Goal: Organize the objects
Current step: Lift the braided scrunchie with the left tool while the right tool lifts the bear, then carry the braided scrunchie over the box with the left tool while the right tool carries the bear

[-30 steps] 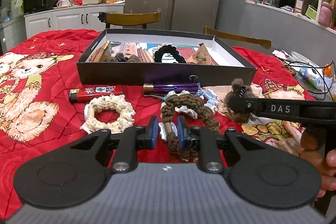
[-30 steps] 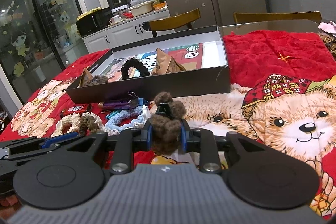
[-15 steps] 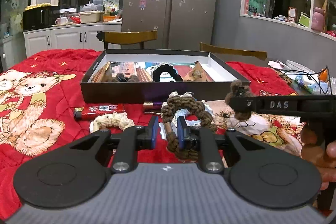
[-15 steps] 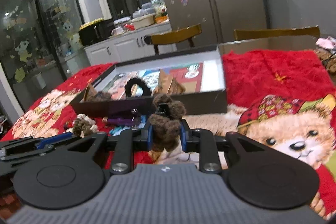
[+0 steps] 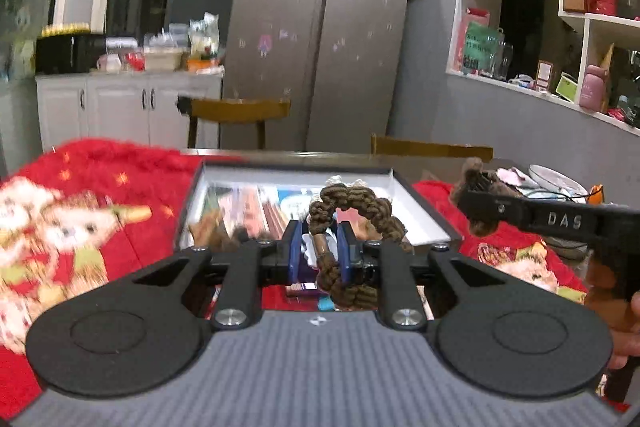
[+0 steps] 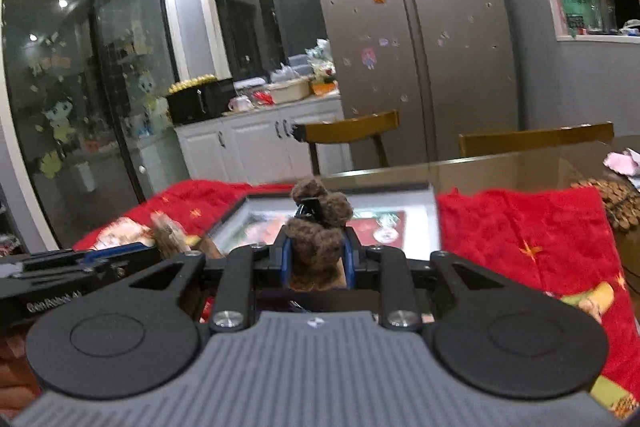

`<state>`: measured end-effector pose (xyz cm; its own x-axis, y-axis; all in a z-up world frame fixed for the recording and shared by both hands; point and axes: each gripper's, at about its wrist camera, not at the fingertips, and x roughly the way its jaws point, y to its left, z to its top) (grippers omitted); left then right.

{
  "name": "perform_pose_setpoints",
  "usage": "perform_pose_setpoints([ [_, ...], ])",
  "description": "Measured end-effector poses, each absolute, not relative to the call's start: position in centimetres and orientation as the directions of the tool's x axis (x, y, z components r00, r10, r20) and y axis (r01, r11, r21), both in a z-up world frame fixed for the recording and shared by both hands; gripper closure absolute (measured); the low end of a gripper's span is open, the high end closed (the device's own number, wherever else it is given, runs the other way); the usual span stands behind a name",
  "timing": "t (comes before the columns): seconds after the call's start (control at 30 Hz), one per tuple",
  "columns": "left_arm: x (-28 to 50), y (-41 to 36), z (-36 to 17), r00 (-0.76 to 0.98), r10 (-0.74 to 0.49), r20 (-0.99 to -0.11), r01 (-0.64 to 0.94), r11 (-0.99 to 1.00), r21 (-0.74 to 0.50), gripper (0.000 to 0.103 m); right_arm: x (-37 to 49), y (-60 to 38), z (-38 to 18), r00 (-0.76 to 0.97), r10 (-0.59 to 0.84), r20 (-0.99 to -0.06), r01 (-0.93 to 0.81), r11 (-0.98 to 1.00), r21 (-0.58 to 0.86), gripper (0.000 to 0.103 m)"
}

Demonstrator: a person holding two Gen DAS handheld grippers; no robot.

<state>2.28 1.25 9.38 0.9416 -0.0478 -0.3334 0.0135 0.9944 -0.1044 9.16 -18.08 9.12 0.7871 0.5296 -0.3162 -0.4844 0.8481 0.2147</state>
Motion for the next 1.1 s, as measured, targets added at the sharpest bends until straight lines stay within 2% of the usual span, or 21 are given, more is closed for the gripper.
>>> perform_pose_setpoints([
  [0.13,2.5,1.2,12.0,0.956,0.003,-0.293,-0.025,0.997,-0.072,0.081,10.0,-17.1,11.2,0.786,0.544,-0.295,-0.487,0.837,0.248,0.075],
  [0.27,3.6,2.2,14.0,0.96,0.011,-0.28,-0.042,0.994,-0.104,0.082,11.0,-15.9,11.8,0.791,0.536,-0.295,-0.474,0.841,0.26,0.075],
  [0.4,3.7,3.1,12.3,0.904,-0.025,-0.426,-0.041,0.989,-0.145,0.082,10.7,-16.2,10.3,0.761,0.562,-0.326,-0.473,0.823,0.314,0.075],
  [0.53,1.8,2.8,9.0,0.866,-0.046,-0.498,-0.012,0.994,-0.112,0.081,9.7,-16.9,8.1,0.754,0.545,-0.366,-0.45,0.835,0.316,0.075],
  [0.63,1.2,2.5,6.8,0.816,-0.107,-0.568,0.019,0.987,-0.158,0.081,9.7,-17.4,6.4,0.735,0.549,-0.399,-0.437,0.833,0.34,0.075],
  [0.7,1.1,2.0,5.7,0.799,-0.136,-0.586,0.049,0.986,-0.162,0.08,9.9,-17.9,5.4,0.726,0.547,-0.417,-0.423,0.833,0.356,0.075],
  [0.87,3.4,0.7,3.5,0.771,-0.072,-0.633,0.014,0.995,-0.097,0.075,10.7,-18.8,3.3,0.699,0.556,-0.45,-0.4,0.825,0.398,0.075],
  [0.93,4.6,1.1,3.2,0.773,-0.061,-0.631,-0.011,0.994,-0.109,0.069,10.8,-19.1,2.4,0.694,0.565,-0.446,-0.4,0.818,0.413,0.075],
  [1.03,6.4,1.1,2.5,0.76,-0.039,-0.649,-0.033,0.995,-0.098,0.068,10.9,-19.8,1.1,0.671,0.577,-0.465,-0.358,0.802,0.479,0.075],
  [1.1,6.6,0.6,2.1,0.777,-0.009,-0.63,-0.046,0.997,-0.07,0.071,10.8,-20.3,0.2,0.662,0.598,-0.453,-0.357,0.782,0.511,0.075],
])
